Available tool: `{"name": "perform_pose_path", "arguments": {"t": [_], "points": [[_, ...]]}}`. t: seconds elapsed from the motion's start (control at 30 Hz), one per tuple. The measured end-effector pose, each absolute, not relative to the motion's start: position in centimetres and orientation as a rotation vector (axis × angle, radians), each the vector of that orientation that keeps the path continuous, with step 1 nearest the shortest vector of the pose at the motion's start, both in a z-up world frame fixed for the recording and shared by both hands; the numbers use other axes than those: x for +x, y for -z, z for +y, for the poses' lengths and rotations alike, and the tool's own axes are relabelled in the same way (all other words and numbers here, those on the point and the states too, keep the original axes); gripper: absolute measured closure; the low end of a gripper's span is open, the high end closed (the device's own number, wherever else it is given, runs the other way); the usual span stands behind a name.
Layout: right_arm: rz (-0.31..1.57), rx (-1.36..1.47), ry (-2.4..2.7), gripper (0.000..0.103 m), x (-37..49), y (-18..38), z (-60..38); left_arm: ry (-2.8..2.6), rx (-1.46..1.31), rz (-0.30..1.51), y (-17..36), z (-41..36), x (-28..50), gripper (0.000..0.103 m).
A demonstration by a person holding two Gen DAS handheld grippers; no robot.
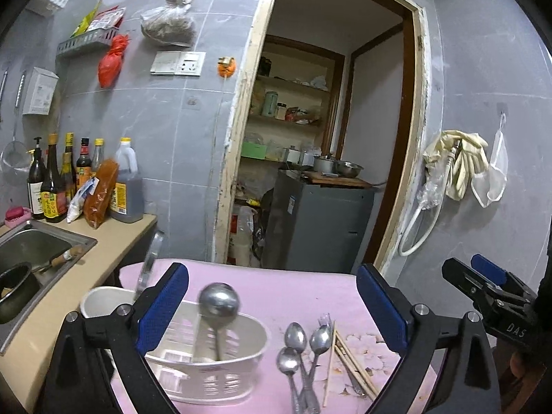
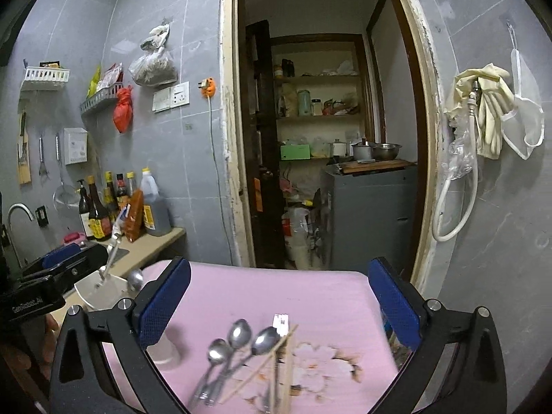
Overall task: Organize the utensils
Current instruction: 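Open the left tool to drop the knife and withdraw, then lower the left tool onto a spoon while the right tool grasps a chopstick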
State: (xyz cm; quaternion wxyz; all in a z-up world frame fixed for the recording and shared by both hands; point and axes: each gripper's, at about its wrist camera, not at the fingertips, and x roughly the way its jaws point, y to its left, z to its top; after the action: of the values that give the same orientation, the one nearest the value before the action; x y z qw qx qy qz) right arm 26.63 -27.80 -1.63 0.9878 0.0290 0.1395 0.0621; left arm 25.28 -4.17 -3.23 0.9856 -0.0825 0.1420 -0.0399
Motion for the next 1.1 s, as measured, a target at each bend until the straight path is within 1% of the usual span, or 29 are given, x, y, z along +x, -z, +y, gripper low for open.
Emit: {"name": "perform_pose_path", "arguments": {"t": [0.2, 0.47, 0.53, 0.57, 0.63, 0.7, 0.73, 0.83, 0.9, 0.97, 1.0, 1.1], "points": [[0.345, 0.072, -0.138, 0.002, 28.1, 3.6, -31.1, 0.088, -0.139, 0.313, 4.7, -7.1, 26.3, 0.005], [0.475, 0.129, -0.180, 0.003, 30.7, 7.2, -35.2, 0.158, -0.099, 0.394, 6.4, -10.6, 27.8, 0.005], [0.511, 0.137, -0.193, 0.008, 31.4, 8.3, -35.7, 0.171, -0.099, 0.414, 6.9, -11.2, 28.3, 0.007], [0.537, 0.143, -0.202, 0.010, 31.8, 8.9, -35.8, 0.178, -0.098, 0.430, 7.3, -11.6, 28.6, 0.010], [0.576, 0.156, -0.218, 0.019, 32.4, 10.0, -36.0, 0.183, -0.097, 0.458, 8.0, -12.1, 29.2, 0.015], [0.611, 0.166, -0.231, 0.026, 32.9, 11.0, -36.1, 0.187, -0.106, 0.494, 8.9, -12.5, 29.9, 0.020], [0.632, 0.174, -0.241, 0.027, 33.3, 11.6, -36.0, 0.182, -0.111, 0.518, 9.5, -12.7, 30.3, 0.022], [0.683, 0.196, -0.262, 0.039, 34.2, 13.2, -36.0, 0.170, -0.114, 0.566, 10.7, -13.0, 31.2, 0.029], [0.713, 0.205, -0.276, 0.043, 34.7, 14.2, -35.8, 0.145, -0.112, 0.597, 11.6, -13.0, 31.8, 0.034], [0.740, 0.210, -0.294, 0.048, 35.1, 15.1, -35.4, 0.117, -0.114, 0.636, 12.7, -13.0, 32.5, 0.036], [0.751, 0.209, -0.301, 0.052, 35.3, 15.3, -35.2, 0.102, -0.119, 0.660, 13.2, -12.9, 32.9, 0.038], [0.790, 0.205, -0.324, 0.056, 35.6, 16.3, -34.5, 0.057, -0.129, 0.715, 14.5, -12.6, 33.9, 0.042]]}}
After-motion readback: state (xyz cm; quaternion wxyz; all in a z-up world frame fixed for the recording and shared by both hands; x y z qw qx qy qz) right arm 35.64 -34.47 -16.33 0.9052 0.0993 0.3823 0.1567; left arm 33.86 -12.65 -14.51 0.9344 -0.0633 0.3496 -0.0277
